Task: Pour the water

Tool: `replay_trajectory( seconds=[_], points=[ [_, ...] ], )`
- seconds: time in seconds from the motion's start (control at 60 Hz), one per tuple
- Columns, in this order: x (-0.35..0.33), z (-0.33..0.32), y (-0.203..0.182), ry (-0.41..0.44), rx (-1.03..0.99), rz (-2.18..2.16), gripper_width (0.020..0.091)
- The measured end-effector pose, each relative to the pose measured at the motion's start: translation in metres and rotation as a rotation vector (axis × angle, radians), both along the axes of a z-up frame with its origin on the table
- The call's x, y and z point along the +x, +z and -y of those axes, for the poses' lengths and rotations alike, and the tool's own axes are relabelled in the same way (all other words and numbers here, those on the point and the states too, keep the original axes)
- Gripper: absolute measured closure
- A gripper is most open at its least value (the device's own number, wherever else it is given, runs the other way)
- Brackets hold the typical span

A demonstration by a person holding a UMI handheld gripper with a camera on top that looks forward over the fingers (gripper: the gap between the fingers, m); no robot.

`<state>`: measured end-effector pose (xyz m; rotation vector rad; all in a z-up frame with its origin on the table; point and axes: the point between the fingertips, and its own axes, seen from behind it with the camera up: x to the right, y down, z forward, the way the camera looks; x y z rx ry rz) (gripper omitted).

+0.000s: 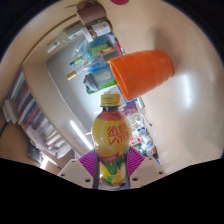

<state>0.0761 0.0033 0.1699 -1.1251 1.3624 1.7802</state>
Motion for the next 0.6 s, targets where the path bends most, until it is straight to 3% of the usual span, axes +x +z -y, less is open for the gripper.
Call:
replay_trajectory(
  seconds=[0.317, 0.483, 0.533, 0.6],
  points=[
    [0.006, 0.001, 0.012, 0.01, -0.008, -0.104, 0.0744],
    [-0.001, 0.012, 0.042, 0.037, 0.103, 0.286, 0.0744],
    [0.012, 0.023, 0.068, 0.007, 0.21, 0.503, 0.0743],
    [0.037, 0.032, 0.114, -0.121, 0.309, 0.823, 0.0742]
  ],
)
